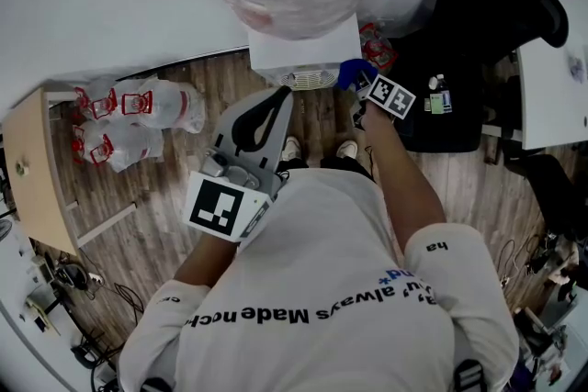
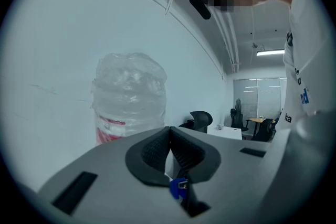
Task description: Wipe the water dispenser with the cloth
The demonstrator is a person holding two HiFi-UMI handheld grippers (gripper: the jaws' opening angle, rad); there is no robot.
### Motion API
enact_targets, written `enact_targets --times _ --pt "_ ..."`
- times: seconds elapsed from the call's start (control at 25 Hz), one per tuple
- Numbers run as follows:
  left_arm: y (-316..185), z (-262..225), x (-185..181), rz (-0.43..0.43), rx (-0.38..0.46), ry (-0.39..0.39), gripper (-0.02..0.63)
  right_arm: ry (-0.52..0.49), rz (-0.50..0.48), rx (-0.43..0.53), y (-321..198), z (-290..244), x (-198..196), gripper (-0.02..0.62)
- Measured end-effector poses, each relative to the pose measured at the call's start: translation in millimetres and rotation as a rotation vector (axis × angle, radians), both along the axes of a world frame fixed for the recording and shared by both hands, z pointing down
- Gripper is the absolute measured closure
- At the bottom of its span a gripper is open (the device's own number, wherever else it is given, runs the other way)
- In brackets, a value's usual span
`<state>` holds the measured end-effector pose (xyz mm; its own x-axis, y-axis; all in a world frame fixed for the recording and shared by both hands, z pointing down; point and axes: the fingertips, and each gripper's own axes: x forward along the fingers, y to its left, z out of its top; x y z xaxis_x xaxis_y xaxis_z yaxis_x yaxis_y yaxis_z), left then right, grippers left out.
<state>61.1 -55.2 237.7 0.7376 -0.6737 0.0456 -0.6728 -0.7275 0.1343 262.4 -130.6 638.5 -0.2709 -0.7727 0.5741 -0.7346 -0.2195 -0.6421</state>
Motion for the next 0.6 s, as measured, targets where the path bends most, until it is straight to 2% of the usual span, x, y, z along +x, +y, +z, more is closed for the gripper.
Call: enact_targets --times 0.24,0.6 --pt "-2.1 3.3 0.7 -0.018 -0.010 -0.012 0.588 0.016 -0.020 -0.039 1.1 22.0 -1.1 0.523" --pt "-2.8 15.1 -35.8 -0.092 -0.038 -0.047 0.588 0.025 0.001 -0.102 -0.2 53.3 -8.9 0.523"
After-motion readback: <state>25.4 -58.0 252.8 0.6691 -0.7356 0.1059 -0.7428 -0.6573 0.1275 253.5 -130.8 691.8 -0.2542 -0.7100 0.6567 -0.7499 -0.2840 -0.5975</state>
